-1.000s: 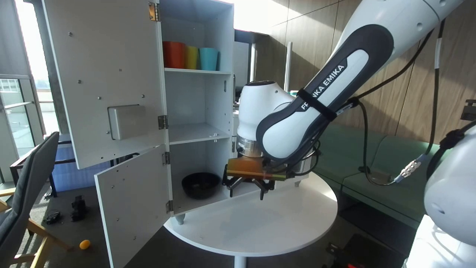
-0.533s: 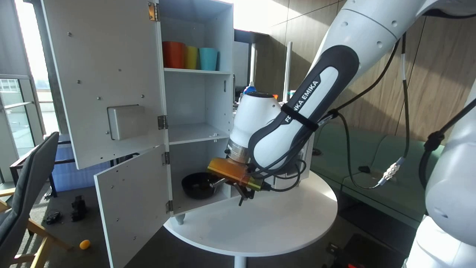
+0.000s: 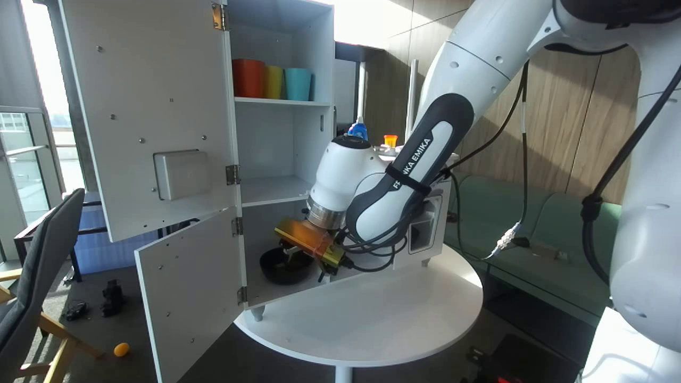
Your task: Open the bottom left cabinet door, remove the black bowl, put it in the middle left drawer and close the cabinet door of the bottom left drawer
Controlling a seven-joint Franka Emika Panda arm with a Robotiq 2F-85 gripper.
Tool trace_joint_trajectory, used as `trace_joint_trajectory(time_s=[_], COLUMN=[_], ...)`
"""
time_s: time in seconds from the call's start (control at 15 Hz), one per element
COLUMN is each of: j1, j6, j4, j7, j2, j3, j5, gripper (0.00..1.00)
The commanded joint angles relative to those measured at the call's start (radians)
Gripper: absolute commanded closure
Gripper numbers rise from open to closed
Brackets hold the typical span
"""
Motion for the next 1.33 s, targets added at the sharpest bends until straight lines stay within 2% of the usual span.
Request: trace_joint_trajectory(time_s=[0.0, 0.2, 0.6, 0.87, 1.27], j1=[0.073, 0.131, 0.236, 0.248, 0.207], j6=[-0.047, -0.068, -0.102, -0.095, -0.036], j4=[0.149, 0.239, 0.393, 0.438, 0.417], j7=[0.204, 0.325, 0.461, 0.495, 0.520], j2=[0.121, 0.225, 0.383, 0.425, 0.397], j3=[-0.093, -0.154, -0.248, -0.271, -0.265], j5=[-0.176, -0.274, -0.325, -0.294, -0.268], gripper=[0.00, 0.00, 0.00, 0.00, 0.00])
